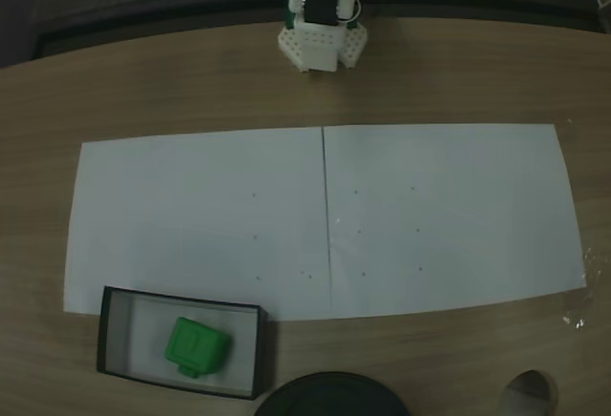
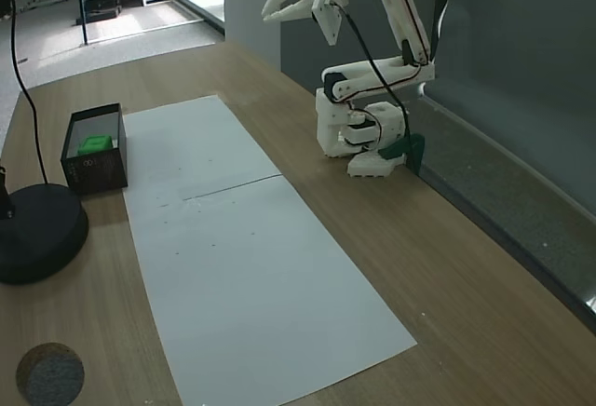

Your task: Grab a green square and put it in the box.

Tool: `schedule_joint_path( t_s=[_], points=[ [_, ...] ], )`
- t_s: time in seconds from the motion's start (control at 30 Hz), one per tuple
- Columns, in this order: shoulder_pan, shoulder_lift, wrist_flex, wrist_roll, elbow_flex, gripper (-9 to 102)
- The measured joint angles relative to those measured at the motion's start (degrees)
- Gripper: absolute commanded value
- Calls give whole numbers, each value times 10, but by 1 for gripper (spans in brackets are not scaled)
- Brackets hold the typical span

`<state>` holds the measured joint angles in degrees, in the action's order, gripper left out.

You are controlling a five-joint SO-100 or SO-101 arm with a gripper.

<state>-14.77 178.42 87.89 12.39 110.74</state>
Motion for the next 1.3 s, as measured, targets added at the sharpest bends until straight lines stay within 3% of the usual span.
schedule_joint_path(
  t_s=[0.13, 0.33, 0.57, 0.77, 1.17, 1.3],
  points=[
    [-1, 116, -93, 3, 172, 0],
    [2, 191, -263, -72, 417, 0],
    [3, 193, -362, -146, 606, 0],
    [44, 193, -352, -161, 664, 0],
    [97, 193, -157, -164, 650, 0],
    [97, 193, -147, -164, 646, 0]
  ],
)
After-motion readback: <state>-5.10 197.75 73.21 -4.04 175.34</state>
